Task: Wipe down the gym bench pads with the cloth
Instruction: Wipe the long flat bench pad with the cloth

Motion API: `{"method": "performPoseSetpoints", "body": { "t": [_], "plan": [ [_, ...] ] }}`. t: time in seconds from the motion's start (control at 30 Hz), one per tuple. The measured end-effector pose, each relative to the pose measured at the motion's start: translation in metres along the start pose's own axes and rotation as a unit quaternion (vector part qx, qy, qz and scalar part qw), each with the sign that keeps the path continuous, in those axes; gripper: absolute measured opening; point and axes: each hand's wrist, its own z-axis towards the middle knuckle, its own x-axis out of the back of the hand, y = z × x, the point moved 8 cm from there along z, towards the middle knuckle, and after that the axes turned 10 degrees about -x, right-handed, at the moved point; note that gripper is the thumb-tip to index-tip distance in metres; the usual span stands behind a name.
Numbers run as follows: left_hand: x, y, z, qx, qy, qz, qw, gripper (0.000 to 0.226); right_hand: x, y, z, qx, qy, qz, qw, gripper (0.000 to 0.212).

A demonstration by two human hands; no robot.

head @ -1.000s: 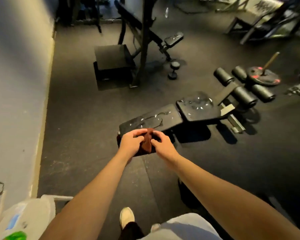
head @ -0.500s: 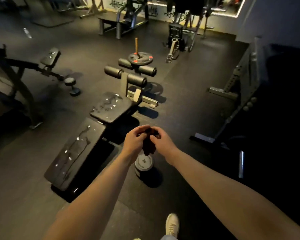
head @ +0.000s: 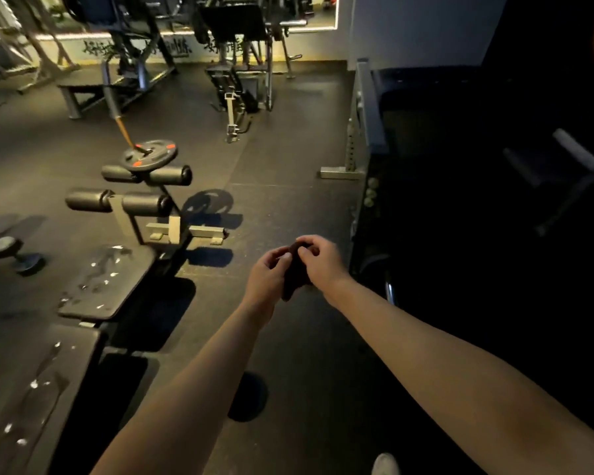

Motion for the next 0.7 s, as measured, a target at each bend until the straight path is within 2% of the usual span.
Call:
{"method": "performPoseSetpoints", "body": {
  "t": [0.23, 0.37, 0.53, 0.7],
  "plan": [
    [-0.181, 0.007, 0.106, -0.037, -0.001, 0.017, 0.999, 0.019, 0.183, 0.008, 0.087, -0.004, 0.053, -0.017, 0.998, 0.035],
    [-0.264, 0.018, 0.157, -0.052, -0.024, 0.022, 0.998, 0.019, 0.270, 0.015, 0.120, -0.036, 0.081, -0.014, 0.996, 0.038],
    [-0.357, 0.031, 0.210, -0.067, -0.079, 0.002, 0.995, 0.019, 0.352, 0.014, 0.170, -0.050, 0.057, 0.044, 0.996, 0.042],
    [-0.427, 0.031, 0.276, -0.065, -0.095, -0.022, 0.993, 0.021, 0.422, 0.005, 0.236, -0.032, 0.098, 0.061, 0.993, 0.035]
  ]
}}
